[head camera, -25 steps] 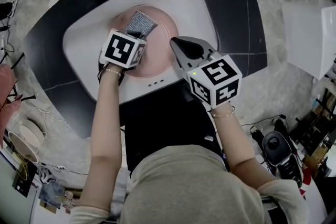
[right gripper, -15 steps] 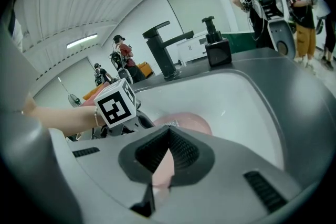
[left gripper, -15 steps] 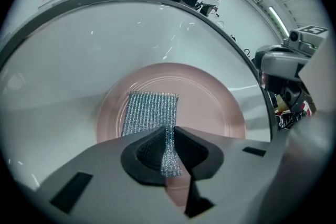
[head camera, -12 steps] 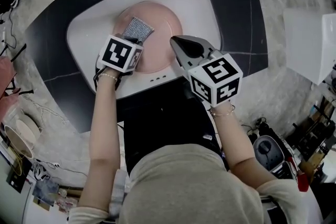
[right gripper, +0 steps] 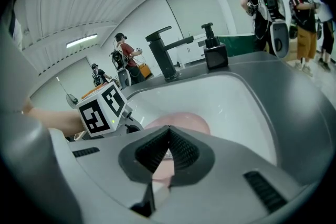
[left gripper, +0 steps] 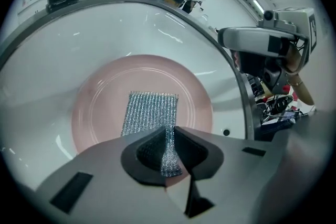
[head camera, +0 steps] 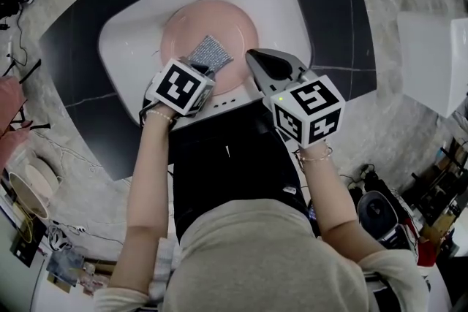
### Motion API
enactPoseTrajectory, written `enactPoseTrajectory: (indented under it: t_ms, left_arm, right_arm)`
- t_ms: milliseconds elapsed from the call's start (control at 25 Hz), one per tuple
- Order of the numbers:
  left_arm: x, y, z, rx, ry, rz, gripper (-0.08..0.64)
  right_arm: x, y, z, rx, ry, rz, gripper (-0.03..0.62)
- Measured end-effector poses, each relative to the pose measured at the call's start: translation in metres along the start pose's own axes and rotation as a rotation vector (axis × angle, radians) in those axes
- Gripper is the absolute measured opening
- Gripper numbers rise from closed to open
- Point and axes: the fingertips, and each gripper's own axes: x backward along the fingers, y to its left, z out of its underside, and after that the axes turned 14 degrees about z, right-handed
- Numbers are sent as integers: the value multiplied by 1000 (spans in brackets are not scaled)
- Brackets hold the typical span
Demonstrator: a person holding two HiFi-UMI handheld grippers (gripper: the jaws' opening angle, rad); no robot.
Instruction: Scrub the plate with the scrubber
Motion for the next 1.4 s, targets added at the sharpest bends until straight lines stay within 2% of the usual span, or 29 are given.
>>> enactPoseTrajectory:
  t_ms: [200, 360, 600, 1080, 1240, 1400]
  left_arm:
    - [-13, -13, -12, -87, 45, 21, 63]
    - [-22, -17, -24, -113, 61, 37, 63]
    - [-27, -13, -39, -93, 30, 21, 63]
    - [-18, 17, -47, -46, -32, -71, 63]
    - [-16, 17, -53, -35, -68, -55, 63]
    - [-16, 23, -47, -12, -55, -73, 63]
  right_arm:
    - [5, 0, 2, -10, -8, 9, 6]
    - [8, -5, 1, -16, -14, 18, 6]
    - [9, -11, -3, -37, -22, 26, 6]
    - [2, -13, -4, -45, -13, 7, 6]
    - [1, -14, -4, -58, -13, 1, 6]
    - [-1, -12, -4, -56, -9, -3, 6]
